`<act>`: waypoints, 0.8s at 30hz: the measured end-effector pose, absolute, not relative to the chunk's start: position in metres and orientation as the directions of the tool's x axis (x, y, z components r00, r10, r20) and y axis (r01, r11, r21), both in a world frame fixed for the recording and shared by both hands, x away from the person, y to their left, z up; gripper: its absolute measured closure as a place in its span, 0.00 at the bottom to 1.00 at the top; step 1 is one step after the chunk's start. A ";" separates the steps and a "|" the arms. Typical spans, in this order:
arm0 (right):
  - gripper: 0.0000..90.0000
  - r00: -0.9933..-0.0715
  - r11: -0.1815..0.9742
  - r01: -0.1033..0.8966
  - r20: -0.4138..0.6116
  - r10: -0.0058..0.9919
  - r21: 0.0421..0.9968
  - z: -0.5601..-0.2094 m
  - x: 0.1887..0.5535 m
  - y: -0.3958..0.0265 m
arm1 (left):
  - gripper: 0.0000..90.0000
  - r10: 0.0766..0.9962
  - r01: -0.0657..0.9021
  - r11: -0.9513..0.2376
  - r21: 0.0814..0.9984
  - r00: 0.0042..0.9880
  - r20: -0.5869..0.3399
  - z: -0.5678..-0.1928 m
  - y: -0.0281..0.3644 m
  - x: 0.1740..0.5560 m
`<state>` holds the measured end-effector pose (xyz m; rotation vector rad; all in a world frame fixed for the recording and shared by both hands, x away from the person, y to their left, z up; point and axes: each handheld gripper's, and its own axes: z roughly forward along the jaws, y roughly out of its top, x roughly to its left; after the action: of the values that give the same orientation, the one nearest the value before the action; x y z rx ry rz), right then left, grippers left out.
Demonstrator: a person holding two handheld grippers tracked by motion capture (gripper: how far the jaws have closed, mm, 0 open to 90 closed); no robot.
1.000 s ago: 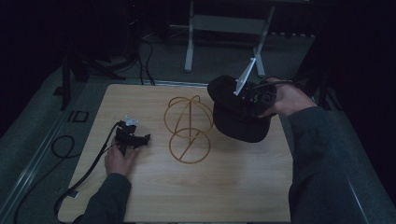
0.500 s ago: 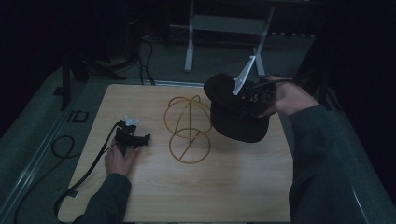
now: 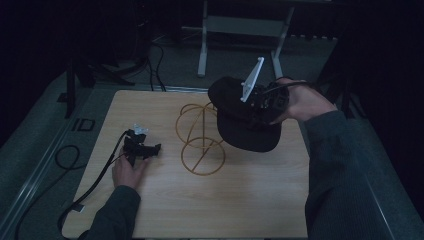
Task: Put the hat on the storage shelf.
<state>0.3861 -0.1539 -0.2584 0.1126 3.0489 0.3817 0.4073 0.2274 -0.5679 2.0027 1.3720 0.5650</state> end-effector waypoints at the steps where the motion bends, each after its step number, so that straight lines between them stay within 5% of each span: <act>1: 0.87 -0.995 0.966 0.063 -0.060 0.080 0.249 -0.258 0.386 -0.152 | 0.15 0.932 0.657 -0.252 0.710 0.363 -0.005 -0.568 0.227 0.407; 24: 0.87 -0.996 0.967 0.024 -0.073 0.044 0.255 -0.254 0.390 -0.127 | 0.15 0.932 0.657 -0.252 0.710 0.363 -0.006 -0.568 0.227 0.407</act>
<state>0.3896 -0.1271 -0.2536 0.0522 3.0377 0.3926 0.4074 0.2274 -0.5679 2.0026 1.3718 0.5650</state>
